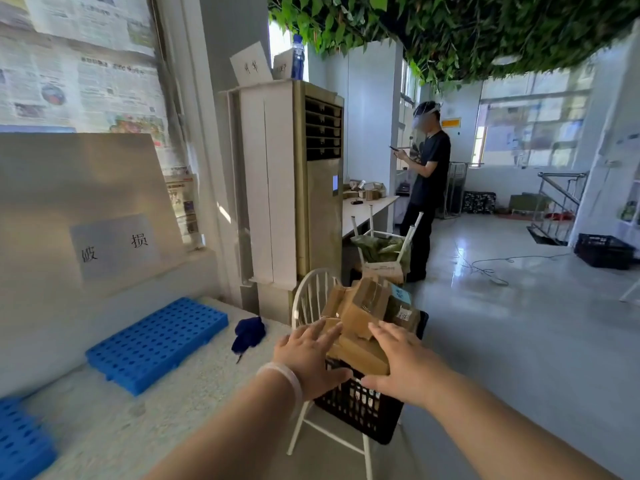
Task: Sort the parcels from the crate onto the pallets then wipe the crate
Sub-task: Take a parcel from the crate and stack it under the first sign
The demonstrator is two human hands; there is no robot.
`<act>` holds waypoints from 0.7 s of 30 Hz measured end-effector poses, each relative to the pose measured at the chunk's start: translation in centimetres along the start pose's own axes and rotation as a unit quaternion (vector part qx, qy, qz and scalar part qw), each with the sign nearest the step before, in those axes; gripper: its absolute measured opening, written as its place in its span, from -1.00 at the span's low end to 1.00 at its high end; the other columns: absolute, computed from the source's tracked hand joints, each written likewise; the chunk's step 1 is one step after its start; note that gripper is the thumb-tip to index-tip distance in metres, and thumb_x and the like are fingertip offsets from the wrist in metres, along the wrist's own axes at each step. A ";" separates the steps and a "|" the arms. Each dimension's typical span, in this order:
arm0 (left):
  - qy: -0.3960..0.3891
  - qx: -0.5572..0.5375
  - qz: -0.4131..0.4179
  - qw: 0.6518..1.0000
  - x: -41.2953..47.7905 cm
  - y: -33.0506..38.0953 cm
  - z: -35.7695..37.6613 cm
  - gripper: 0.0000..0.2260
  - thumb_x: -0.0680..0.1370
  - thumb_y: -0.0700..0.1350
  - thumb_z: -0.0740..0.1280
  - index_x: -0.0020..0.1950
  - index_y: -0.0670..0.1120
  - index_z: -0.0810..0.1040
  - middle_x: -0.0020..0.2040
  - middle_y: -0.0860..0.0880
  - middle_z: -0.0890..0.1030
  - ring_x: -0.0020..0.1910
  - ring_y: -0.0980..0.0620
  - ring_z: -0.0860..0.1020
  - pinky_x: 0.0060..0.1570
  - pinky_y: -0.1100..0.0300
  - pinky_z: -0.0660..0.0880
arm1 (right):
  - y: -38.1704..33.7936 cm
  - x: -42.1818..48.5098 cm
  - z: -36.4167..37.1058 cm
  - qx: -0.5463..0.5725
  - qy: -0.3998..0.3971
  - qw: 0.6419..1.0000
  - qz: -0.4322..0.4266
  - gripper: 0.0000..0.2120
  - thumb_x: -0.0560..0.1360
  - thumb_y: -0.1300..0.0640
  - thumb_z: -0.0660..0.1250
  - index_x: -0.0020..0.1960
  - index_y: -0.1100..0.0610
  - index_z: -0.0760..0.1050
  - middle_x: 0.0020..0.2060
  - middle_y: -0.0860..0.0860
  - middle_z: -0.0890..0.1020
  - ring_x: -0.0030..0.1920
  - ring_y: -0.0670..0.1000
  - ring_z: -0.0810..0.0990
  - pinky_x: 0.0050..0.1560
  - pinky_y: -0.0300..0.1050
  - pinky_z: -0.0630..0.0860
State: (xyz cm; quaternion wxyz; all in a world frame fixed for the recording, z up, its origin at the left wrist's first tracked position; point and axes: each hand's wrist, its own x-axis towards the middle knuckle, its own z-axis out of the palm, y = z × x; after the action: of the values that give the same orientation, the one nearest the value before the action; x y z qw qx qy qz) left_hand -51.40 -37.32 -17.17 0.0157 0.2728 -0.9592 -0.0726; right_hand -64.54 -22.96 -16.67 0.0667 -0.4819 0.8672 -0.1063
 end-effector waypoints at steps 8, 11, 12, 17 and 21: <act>-0.019 0.008 0.049 0.999 10.5 -3.0 5.3 -0.30 0.54 0.31 0.21 0.58 0.29 -0.10 0.63 0.11 -0.07 0.60 -0.06 -0.07 0.52 -0.16 -0.09 | 3.5 9.1 4.9 0.038 -0.004 0.995 0.092 -0.02 0.43 -0.37 0.30 0.61 -0.09 -0.18 0.60 -0.09 -0.07 0.58 0.03 -0.03 0.52 0.13 0.14; -0.031 0.013 0.069 0.997 14.9 -4.3 5.6 -0.28 0.54 0.31 0.21 0.58 0.28 -0.12 0.63 0.10 -0.09 0.60 -0.07 -0.08 0.53 -0.17 -0.09 | 4.1 12.8 5.3 0.026 -0.009 0.993 0.117 -0.02 0.43 -0.37 0.30 0.61 -0.08 -0.19 0.60 -0.08 -0.10 0.59 0.03 -0.08 0.53 0.12 0.05; -0.029 0.019 0.084 0.996 16.5 -4.6 5.3 -0.27 0.54 0.31 0.21 0.58 0.26 -0.13 0.63 0.09 -0.10 0.60 -0.07 -0.08 0.53 -0.17 -0.09 | 4.4 14.0 5.2 0.025 -0.004 0.992 0.127 -0.02 0.43 -0.38 0.29 0.61 -0.08 -0.19 0.60 -0.07 -0.10 0.59 0.04 -0.08 0.53 0.12 0.04; -0.023 0.035 0.135 0.990 23.1 -5.5 3.8 -0.29 0.56 0.28 0.21 0.58 0.26 -0.14 0.63 0.08 -0.10 0.60 -0.08 -0.09 0.51 -0.17 -0.12 | 5.3 19.5 5.1 0.040 0.033 0.982 0.182 -0.05 0.44 -0.35 0.31 0.61 -0.10 -0.15 0.60 -0.05 -0.02 0.59 0.08 -0.02 0.54 0.14 0.09; -0.037 0.022 0.139 0.989 26.6 -6.0 5.0 -0.30 0.56 0.28 0.20 0.59 0.25 -0.12 0.63 0.06 -0.08 0.60 -0.07 -0.08 0.52 -0.17 -0.11 | 6.2 22.4 6.1 0.044 0.042 0.976 0.209 -0.11 0.49 -0.27 0.33 0.61 -0.09 -0.13 0.60 -0.06 0.01 0.59 0.06 -0.01 0.54 0.14 0.11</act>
State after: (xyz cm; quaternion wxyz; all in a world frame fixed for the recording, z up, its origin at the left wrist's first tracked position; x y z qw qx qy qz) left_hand -71.27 -55.74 -23.28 -0.0156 0.1339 -0.9891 -0.0588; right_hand -80.06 -39.57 -24.44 0.0726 -0.2820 0.9451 -0.1485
